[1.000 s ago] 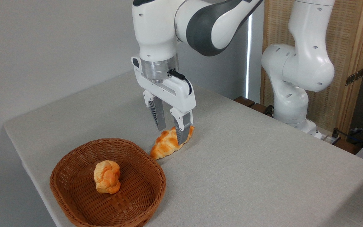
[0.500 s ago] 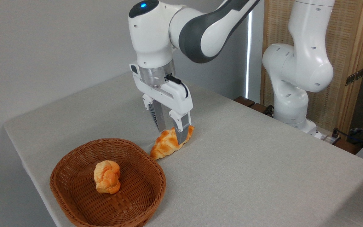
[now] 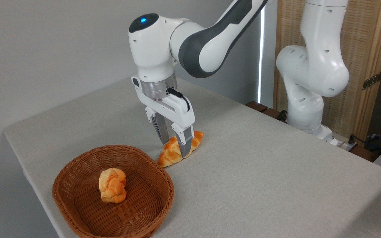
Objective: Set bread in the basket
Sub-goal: 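Lower the open gripper down around the croissant-shaped bread, then close the gripper on the croissant-shaped bread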
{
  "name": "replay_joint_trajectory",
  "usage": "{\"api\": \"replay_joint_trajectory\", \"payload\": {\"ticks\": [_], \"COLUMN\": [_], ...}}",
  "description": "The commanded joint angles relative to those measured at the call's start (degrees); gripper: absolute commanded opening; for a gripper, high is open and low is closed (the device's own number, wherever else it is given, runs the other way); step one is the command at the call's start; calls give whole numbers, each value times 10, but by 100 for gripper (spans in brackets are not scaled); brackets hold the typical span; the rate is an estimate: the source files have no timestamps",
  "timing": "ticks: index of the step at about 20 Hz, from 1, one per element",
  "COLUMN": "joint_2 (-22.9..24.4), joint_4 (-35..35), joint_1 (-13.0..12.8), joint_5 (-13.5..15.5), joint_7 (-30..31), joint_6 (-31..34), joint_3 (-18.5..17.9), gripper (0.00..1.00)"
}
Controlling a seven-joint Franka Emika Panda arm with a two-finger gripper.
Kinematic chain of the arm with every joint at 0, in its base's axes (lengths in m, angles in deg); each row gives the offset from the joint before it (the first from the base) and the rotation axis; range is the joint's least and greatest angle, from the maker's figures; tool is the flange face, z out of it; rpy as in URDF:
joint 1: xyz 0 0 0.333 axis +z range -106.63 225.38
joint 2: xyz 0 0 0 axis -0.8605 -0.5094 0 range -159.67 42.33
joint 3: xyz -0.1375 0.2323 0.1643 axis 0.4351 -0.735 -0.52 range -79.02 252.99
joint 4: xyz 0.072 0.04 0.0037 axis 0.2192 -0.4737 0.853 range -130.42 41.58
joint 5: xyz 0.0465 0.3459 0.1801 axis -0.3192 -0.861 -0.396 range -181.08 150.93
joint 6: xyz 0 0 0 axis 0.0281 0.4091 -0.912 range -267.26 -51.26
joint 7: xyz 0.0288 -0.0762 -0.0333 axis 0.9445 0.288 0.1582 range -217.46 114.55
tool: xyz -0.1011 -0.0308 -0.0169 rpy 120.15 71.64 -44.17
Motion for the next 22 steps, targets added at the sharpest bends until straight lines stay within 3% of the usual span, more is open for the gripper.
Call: {"api": "replay_joint_trajectory", "payload": {"ticks": [1,3,5,9,11,22], "joint_2": [2,2,2,2,2,6], "joint_4": [-2,-2,-2,-2,-1,0], "joint_1": [-7,-7,-7,-7,-7,-6], "joint_5": [8,7,3,1,1,0], "joint_7": [8,7,5,2,1,-2], "joint_6": [-9,-7,-7,-4,-2,10], "joint_3": [-3,-3,-3,-3,-3,-4], "gripper": [100,100,93,50,39,36]}}
